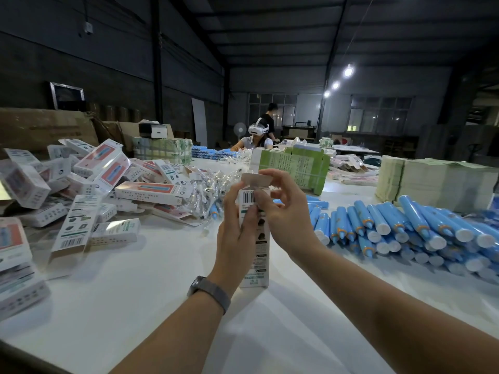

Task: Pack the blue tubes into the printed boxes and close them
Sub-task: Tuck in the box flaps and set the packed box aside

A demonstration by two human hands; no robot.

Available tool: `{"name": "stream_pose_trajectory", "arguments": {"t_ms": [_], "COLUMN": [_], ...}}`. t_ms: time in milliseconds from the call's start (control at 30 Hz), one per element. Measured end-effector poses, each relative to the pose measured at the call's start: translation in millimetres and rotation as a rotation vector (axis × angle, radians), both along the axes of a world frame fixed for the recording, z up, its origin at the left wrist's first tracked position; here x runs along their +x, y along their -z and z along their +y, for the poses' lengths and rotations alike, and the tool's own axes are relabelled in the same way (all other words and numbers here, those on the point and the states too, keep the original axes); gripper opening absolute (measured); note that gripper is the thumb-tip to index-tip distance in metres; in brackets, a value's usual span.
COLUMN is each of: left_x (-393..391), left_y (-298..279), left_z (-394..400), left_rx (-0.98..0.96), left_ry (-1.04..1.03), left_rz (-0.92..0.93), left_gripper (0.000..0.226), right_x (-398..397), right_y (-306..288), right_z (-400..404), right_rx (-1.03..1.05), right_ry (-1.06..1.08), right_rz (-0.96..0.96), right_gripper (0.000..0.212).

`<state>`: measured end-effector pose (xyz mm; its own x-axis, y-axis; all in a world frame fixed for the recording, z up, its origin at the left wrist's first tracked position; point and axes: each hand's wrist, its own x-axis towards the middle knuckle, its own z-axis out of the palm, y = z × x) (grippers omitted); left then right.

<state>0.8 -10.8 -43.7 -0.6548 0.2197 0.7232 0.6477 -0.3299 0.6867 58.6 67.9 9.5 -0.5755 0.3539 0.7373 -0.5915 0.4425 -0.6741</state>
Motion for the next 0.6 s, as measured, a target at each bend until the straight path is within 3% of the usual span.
{"name": "stream_pose_trajectory", "arguments": {"t_ms": [167,300,433,600], "left_x": [0.1,-3.6,-5.4,-3.7], "left_y": [-3.8,-1.5,1.2,1.9], "left_z": [-0.9,0.3,2.5,2.9], "left_rx": [0.031,-0.018,-0.005,-0.006], "left_ry": [0.003,-0.024,-0.015,-0.039], "left_rz": [-0.096,-0.049,0.000,0.021], "left_gripper": [0.053,0.048,0.045,0.038], "right_x": [0.9,3.5,0.1,-2.1], "right_y": [7.8,3.0,-9.0,-6.3], "right_z": [0.5,3.1,1.4,3.3], "right_rx": [0.088,0.128,0.100,0.137], "right_ry": [0.072,0.083,0.097,0.103], "right_rz": [0.008,-0.012,-0.033,-0.048], "right_gripper": [0.029,0.012,0.023,0.007]}}
